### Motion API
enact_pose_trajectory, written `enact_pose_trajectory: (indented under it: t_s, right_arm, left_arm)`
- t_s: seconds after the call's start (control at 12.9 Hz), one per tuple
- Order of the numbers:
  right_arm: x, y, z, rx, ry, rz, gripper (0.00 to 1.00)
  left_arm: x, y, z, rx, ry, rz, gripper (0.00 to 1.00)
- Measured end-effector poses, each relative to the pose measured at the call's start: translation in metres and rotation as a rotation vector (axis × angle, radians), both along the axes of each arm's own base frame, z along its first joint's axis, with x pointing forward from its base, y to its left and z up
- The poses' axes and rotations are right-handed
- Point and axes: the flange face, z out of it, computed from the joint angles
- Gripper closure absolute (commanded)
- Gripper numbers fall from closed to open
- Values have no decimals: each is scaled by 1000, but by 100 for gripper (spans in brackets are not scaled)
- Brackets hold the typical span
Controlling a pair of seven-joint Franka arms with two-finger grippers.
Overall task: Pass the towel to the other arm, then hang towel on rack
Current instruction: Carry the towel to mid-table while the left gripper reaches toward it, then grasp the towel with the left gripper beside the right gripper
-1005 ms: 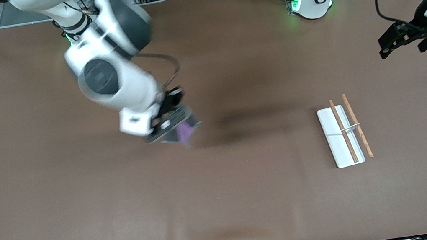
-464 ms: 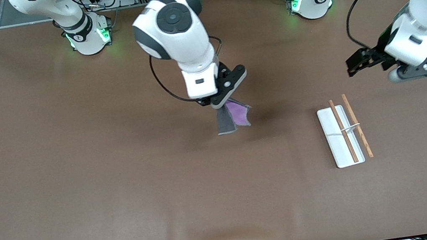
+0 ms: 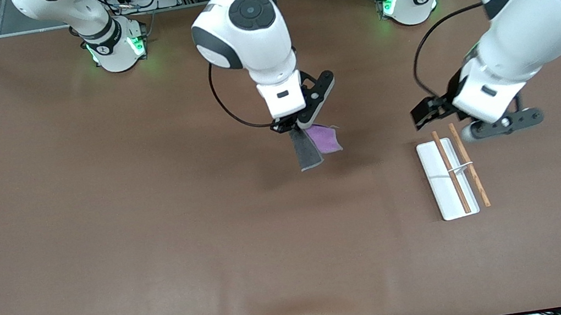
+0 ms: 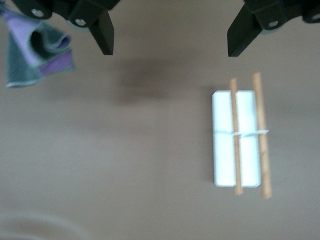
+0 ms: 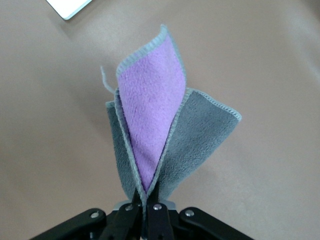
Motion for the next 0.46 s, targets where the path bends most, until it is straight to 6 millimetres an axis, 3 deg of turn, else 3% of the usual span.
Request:
enact_pose_trajectory:
  t_s: [0.46]
  right_arm:
    - [-9,6,-1,-32,-12,62,100]
  left_arm:
    - [0,-71,-51,-96,75,44,0]
